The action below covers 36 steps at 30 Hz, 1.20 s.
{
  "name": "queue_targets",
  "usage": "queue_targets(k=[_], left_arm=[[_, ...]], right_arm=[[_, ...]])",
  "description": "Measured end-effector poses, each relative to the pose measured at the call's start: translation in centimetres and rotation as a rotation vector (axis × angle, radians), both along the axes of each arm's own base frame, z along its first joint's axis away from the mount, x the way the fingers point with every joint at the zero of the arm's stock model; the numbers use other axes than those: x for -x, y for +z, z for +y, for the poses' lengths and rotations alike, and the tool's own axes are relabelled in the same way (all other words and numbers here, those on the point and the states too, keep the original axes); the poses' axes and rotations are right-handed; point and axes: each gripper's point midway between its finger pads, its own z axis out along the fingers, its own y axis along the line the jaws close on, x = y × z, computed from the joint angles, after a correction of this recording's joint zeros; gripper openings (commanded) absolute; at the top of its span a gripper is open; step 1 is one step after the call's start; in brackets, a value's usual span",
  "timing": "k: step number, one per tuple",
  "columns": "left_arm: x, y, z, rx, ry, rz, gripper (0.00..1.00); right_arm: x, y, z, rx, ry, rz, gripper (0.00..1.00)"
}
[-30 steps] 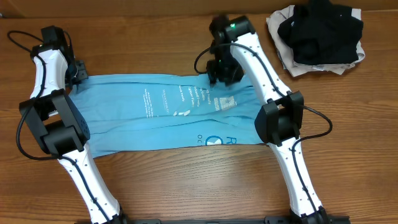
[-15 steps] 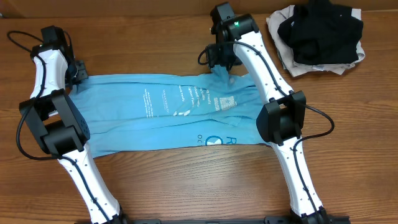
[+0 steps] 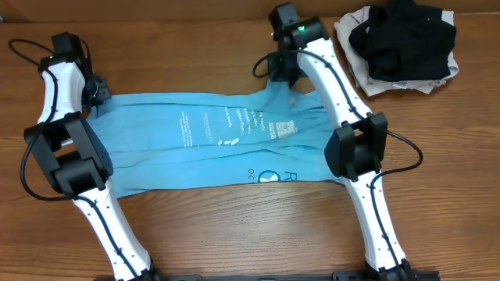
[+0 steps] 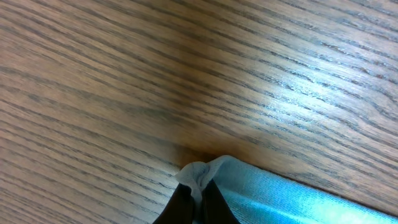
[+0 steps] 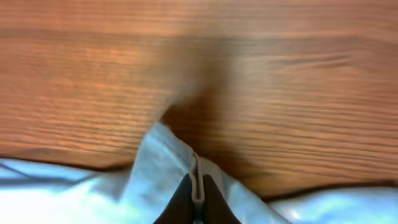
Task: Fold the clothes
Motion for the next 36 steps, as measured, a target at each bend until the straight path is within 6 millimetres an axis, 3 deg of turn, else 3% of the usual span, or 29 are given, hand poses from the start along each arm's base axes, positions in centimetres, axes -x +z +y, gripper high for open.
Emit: queue_targets(k=[8,11,15,23,26,31,36], left_arm=[[1.5,0.4,-0.3,0.031,0.035,0.059,0.04],[1.2,1.9,-0.4,0.038,0.034,0.058,0.04],[0.3,4.7,-0.2,0.032,0.032,0.02,0.04],[0.1,10.0,-0.1,0.017,0.032,-0.021,0.04],[0.3,11.5,-0.2,0.013,0.031,-0.028,0.04],[1.2,12.8,-0.2,0.001,0.035,-0.009,0.04],[2.3,12.8,-0.4,0.005,0.038,0.035,0.04]], right_arm=[[-1.4,7.8,-4.4,-0.053,-0.113,-0.129,0.04],[-1.2,10.3,-6.0,-0.068,-0.144,-0.163,0.04],[-0.7,11.6,-6.6,-0.075,-0.158,-0.169,0.04],[1.7,11.1,-7.2,-0.048,-0.164,-0.076,0.04],[2.1,11.8,-7.2,-0.06,-0.168,-0.08,0.04],[2.6,14.4,-7.1,-0.089,-0.171,-0.124,0.04],[3.5,16.9,-6.8,-0.13,-0.165,-0.154,0.04]])
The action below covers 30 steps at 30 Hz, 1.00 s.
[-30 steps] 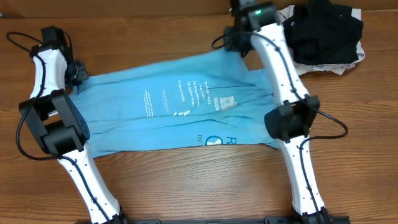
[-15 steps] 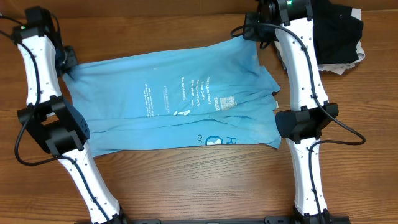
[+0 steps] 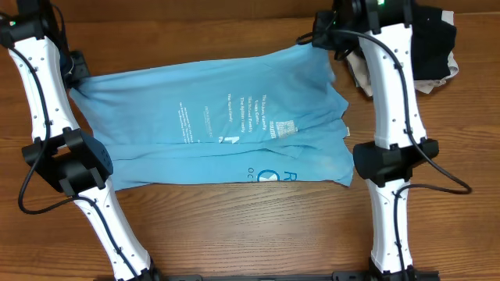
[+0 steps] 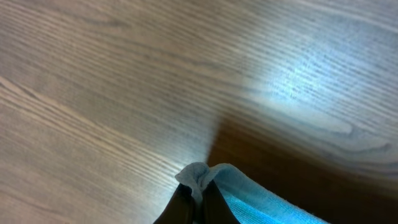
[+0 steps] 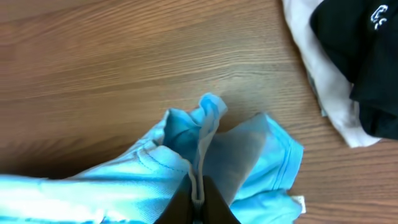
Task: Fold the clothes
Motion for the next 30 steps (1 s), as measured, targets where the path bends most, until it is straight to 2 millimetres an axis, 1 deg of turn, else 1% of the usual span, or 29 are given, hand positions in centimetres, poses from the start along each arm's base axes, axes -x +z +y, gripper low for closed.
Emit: queue_targets(k=[3,5,7,11,13,15,17,20,22,24,27,30], left_arm=[[0.5,-0.1,-0.1,0.003,0.001,0.022,0.04],[0.9,-0.1,-0.1,0.002,0.002,0.037,0.04],[1.2,-0.1,0.0,-0.004,0.004,0.05,0.04],[1.7,-0.1,0.2,-0.021,0.008,0.076,0.04],[2.1,-0.1,0.1,-0.018,0.008,0.091,0.04],[2.7,-0.2,-0.1,-0.008,0.01,0.117,0.04],[3.4,-0.3,-0.4,0.002,0.015,0.143,0.04],[4.1,-0.3,-0.6,0.014,0.025,0.17,0.04],[4.2,-0.3,-0.7,0.016,0.028,0.173,0.04],[4.2,-0.3,-0.8,0.022,0.029,0.171,0.04],[4.1,-0.4,-1.1,0.037,0.028,0.168,0.04],[4.1,-0.4,-1.2,0.045,0.027,0.165,0.04]], right_arm=[[0.8,0.3,0.2,-0.014,0.009,0.018,0.04],[1.3,-0.5,0.1,-0.008,0.01,0.057,0.04],[1.8,-1.9,0.0,0.002,0.006,0.114,0.04],[3.4,-6.5,-0.6,0.043,-0.02,0.276,0.04],[4.3,-8.1,-1.0,0.067,-0.037,0.336,0.04],[5.0,-8.7,-1.4,0.082,-0.048,0.368,0.04],[5.6,-8.4,-1.6,0.089,-0.056,0.374,0.04],[6.6,-6.6,-1.9,0.091,-0.068,0.35,0.04],[7.3,-5.5,-2.1,0.087,-0.073,0.337,0.04],[8.3,-5.0,-2.3,0.086,-0.079,0.342,0.04],[9.5,-5.6,-2.6,0.095,-0.09,0.381,0.04],[10.4,-7.3,-2.8,0.107,-0.101,0.429,0.04]])
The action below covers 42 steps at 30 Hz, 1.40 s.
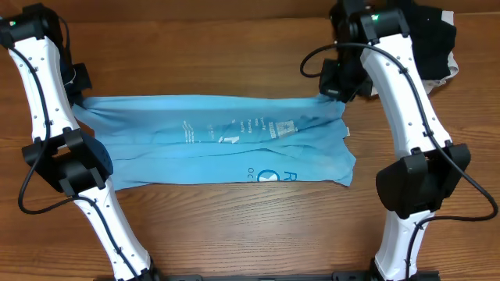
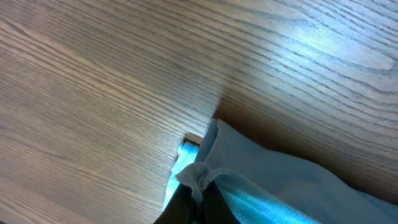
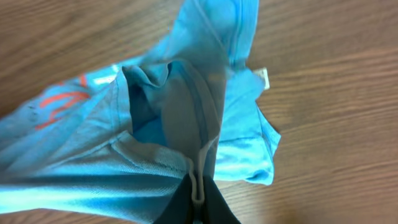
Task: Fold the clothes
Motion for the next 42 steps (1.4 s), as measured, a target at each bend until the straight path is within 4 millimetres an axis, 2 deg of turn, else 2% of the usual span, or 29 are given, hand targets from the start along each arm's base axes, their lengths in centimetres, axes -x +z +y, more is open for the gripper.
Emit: queue_targets(k=[5,9,18,22,23,24,26,27,28,29,34,39,42], left_arm=[[0.0,-0.1,-0.1,0.008,-0.001,0.001,0.04],[0.6,-1.1,-0.4,0.022,-0.001,0.039,0.04],[4.3,-4.4,-1.5,0.076,-0.004,0.218,0.04],[5.4,-5.1,-1.8,0.089,-0.004,0.262,0.04],[5.7,-5.2,-1.9,0.092,-0.004,0.271,0.06],[6.0,-5.4,-2.0,0.096,-0.005,0.285,0.13],[6.8,-5.9,-2.3,0.106,-0.012,0.319,0.43],[7.2,-6.2,-2.4,0.11,-0.013,0.337,0.56],[7.5,-6.4,-2.5,0.114,-0.011,0.35,0.65],[7.8,-6.7,-2.6,0.119,-0.011,0.363,0.69],[8.2,-7.0,-2.7,0.126,-0.01,0.383,0.73],[8.2,-6.9,-2.7,0.125,-0.01,0.379,0.74],[7.7,-6.1,-2.5,0.113,-0.01,0.347,0.75]], right_arm=[[1.2,-2.4,-0.3,0.006,-0.016,0.031,0.04],[2.3,-3.2,-0.3,-0.007,-0.025,0.022,0.04],[2.7,-6.0,0.0,-0.03,-0.021,0.025,0.05],[2.6,-6.5,0.1,-0.038,-0.015,0.018,0.14],[2.5,-6.6,0.2,-0.04,-0.012,0.016,0.16],[2.5,-6.7,0.2,-0.042,-0.011,0.015,0.21],[2.6,-7.0,0.2,-0.042,-0.018,0.021,0.43],[2.9,-7.3,0.1,-0.04,-0.017,0.03,0.5],[3.1,-7.6,0.1,-0.038,-0.012,0.04,0.54],[3.5,-8.0,0.0,-0.035,-0.013,0.052,0.55],[4.7,-9.6,-0.3,-0.028,-0.011,0.097,0.57],[4.1,-9.6,-0.3,-0.041,-0.018,0.076,0.57],[3.3,-8.8,-0.6,-0.055,-0.02,0.053,0.62]])
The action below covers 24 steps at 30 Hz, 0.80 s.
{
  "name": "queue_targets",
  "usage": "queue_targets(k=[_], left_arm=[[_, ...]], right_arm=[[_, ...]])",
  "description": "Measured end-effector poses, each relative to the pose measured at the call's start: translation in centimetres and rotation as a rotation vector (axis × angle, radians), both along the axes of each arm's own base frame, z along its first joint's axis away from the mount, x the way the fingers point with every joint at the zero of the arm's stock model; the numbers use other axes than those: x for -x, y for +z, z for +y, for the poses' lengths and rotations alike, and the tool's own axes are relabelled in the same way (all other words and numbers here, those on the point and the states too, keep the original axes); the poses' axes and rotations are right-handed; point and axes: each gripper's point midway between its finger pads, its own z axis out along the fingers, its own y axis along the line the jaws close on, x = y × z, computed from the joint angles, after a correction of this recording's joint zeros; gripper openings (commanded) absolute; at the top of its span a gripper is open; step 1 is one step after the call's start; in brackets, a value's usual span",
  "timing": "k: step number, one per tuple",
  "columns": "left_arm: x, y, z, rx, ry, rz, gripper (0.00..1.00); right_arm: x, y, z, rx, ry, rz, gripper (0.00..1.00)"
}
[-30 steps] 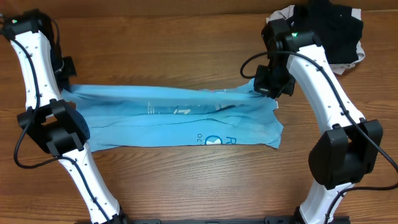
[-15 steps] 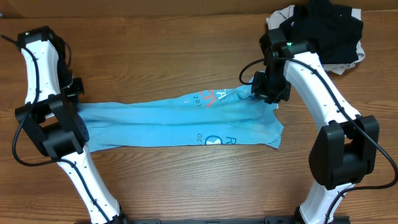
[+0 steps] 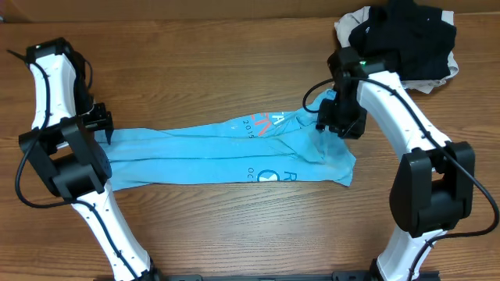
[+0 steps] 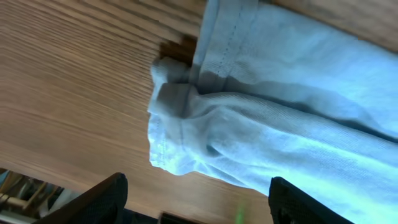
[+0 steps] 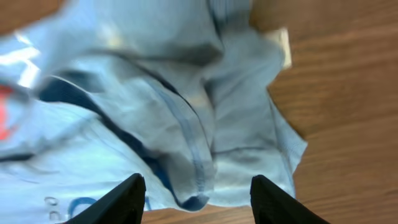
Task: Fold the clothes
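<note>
A light blue T-shirt (image 3: 226,148) lies on the table, folded into a long narrow band with print showing near its right end. My left gripper (image 3: 100,125) is at the band's left end, open; the wrist view has the bunched left edge of the shirt (image 4: 180,118) just past its spread fingers (image 4: 99,199). My right gripper (image 3: 337,121) hangs over the shirt's right end, also open, with rumpled cloth (image 5: 205,124) below its fingers (image 5: 127,199) and nothing held.
A heap of black and white clothes (image 3: 402,43) sits at the back right corner. Bare wooden table (image 3: 234,226) surrounds the shirt. A small white tag (image 5: 281,46) shows at the shirt's right edge.
Both grippers were shut on the shirt's far edge. Now both are open and the edge lies on the near part, so the band is narrower. Orange print now shows on top.
Both grippers were shut on the far corners of the spread shirt. Then they held those corners raised toward the back, the shirt stretched wide. Then the corners were over the shirt's middle. Now the shirt is folded lengthwise and both grippers have let go.
</note>
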Motion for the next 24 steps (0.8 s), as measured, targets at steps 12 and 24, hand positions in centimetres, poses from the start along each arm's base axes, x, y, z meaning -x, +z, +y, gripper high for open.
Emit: queue_targets(k=[12,24], left_arm=[[-7.9,17.4,0.1,-0.102,-0.005,-0.74,0.8],[-8.2,19.3,-1.3,-0.044,-0.014,-0.822,0.79]], right_arm=[[-6.2,5.2,1.9,-0.101,0.122,-0.285,0.7],[-9.2,-1.1,1.8,-0.071,0.126,-0.257,0.68]])
